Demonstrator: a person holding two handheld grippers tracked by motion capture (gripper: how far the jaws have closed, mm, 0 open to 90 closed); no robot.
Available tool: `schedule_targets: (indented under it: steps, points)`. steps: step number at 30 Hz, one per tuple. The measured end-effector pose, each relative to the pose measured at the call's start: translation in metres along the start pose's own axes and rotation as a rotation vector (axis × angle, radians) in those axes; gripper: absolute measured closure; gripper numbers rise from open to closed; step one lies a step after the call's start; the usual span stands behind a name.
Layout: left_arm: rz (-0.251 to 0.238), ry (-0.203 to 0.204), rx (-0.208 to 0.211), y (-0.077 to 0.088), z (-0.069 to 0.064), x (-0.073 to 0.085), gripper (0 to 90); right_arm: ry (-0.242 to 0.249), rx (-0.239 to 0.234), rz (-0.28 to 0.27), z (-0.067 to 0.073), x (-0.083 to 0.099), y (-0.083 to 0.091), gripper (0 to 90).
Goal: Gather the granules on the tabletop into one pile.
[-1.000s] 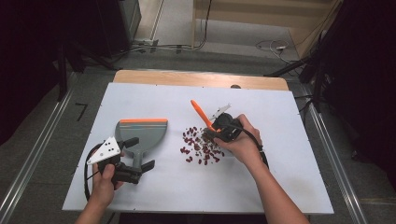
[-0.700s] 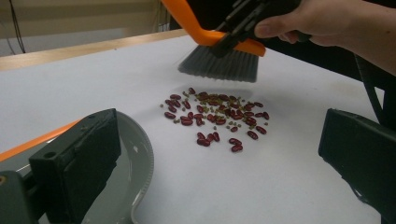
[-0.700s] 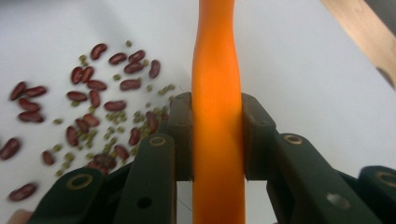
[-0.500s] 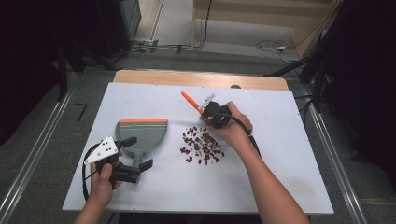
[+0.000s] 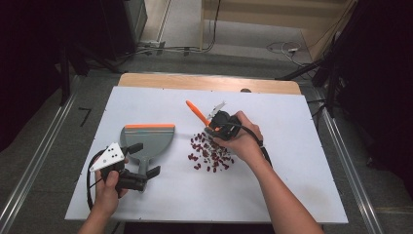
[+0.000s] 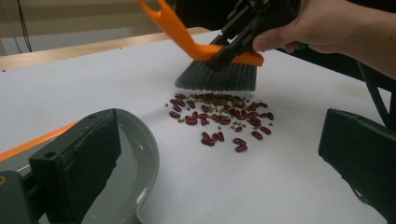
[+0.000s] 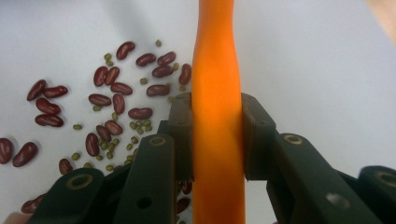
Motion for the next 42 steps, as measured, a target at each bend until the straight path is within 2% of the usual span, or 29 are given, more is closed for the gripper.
schedule_targets:
  steps: [1,2,3,4,5,6,8,10,11,13,14,17,18,20,22,23,24,25,27,28,30,33,35,40,42]
  points:
    - [0.000,0.000,-0.002,0.000,0.000,0.000,0.0,-0.019,0.003,-0.023,0.000,-0.003,0.005,68.9]
    - [0.000,0.000,-0.003,0.000,0.001,0.000,0.0,-0.019,0.003,-0.023,0.000,-0.003,0.005,68.9]
    - [0.003,0.001,-0.004,0.000,0.001,0.001,0.0,-0.056,-0.001,-0.071,0.004,-0.009,0.017,68.9]
    - [0.003,0.001,-0.004,0.000,0.001,0.001,0.0,-0.071,-0.014,-0.093,0.008,-0.013,0.022,68.9]
    - [0.001,0.001,-0.004,0.000,0.002,0.001,0.0,-0.074,-0.039,-0.112,0.014,-0.017,0.026,68.9]
    - [0.000,0.002,-0.007,0.000,0.002,0.001,0.0,-0.103,-0.063,-0.120,0.020,-0.020,0.030,68.8]
    - [-0.001,0.001,-0.010,0.001,0.003,0.000,0.0,-0.169,-0.145,-0.128,0.036,-0.025,0.035,68.8]
    - [0.001,0.001,-0.012,0.001,0.003,0.000,0.0,-0.206,-0.225,-0.121,0.053,-0.028,0.036,68.9]
    - [0.000,-0.001,-0.013,0.002,0.003,0.000,0.0,-0.219,-0.247,-0.117,0.060,-0.028,0.035,68.9]
    - [-0.003,0.000,-0.013,0.002,0.003,-0.001,0.0,-0.243,-0.281,-0.104,0.073,-0.027,0.031,68.9]
    - [-0.003,0.000,-0.013,0.002,0.003,-0.001,0.0,-0.243,-0.281,-0.104,0.073,-0.027,0.031,68.9]
    - [-0.001,-0.003,-0.013,0.003,0.003,-0.001,0.0,-0.294,-0.339,-0.063,0.089,-0.023,0.022,68.9]
    - [-0.002,-0.002,-0.012,0.003,0.003,-0.001,0.0,-0.312,-0.372,-0.045,0.096,-0.020,0.016,68.9]
    - [-0.003,-0.001,-0.011,0.003,0.003,0.000,0.0,-0.321,-0.381,-0.035,0.099,-0.018,0.013,68.9]
    - [-0.001,-0.001,-0.009,0.003,0.003,0.000,0.0,-0.326,-0.342,-0.013,0.096,-0.010,0.002,68.9]
    - [-0.001,0.000,-0.009,0.003,0.003,0.000,0.0,-0.326,-0.342,-0.013,0.096,-0.010,0.002,68.9]
    - [0.000,0.000,-0.008,0.003,0.003,0.000,0.0,-0.329,-0.324,-0.015,0.092,-0.007,-0.001,68.8]
    - [0.001,-0.001,-0.008,0.003,0.003,0.000,0.0,-0.356,-0.310,-0.024,0.081,-0.004,-0.003,68.8]
    - [0.003,0.000,-0.008,0.003,0.003,0.000,0.0,-0.367,-0.300,-0.024,0.078,-0.002,-0.004,68.7]
    - [0.003,0.000,-0.009,0.002,0.003,0.001,0.0,-0.387,-0.288,-0.029,0.070,0.002,-0.004,68.6]
    - [0.005,0.000,-0.008,0.002,0.003,0.001,0.0,-0.392,-0.281,-0.033,0.065,0.003,-0.005,68.6]
    - [0.005,0.000,-0.006,0.001,0.002,0.001,0.0,-0.419,-0.240,-0.038,0.051,0.009,-0.004,68.5]
    - [0.005,-0.001,-0.005,0.001,0.002,0.001,0.0,-0.419,-0.232,-0.042,0.047,0.010,-0.004,68.5]
    - [0.007,-0.002,-0.006,0.001,0.001,0.001,0.0,-0.452,-0.203,-0.043,0.034,0.016,-0.003,68.4]
    - [0.006,0.000,-0.006,0.001,0.002,0.002,0.0,-0.457,-0.174,-0.041,0.028,0.019,-0.002,68.4]
Point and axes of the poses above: each handheld gripper's, and its own axes: y roughly backward along the jaws, x roughly out of its underside, z roughly to its left, the point moved 8 cm from there along -y, roughly forward along the jaws, and after that the axes turned 14 degrees about -z, right-handed, at the moved point
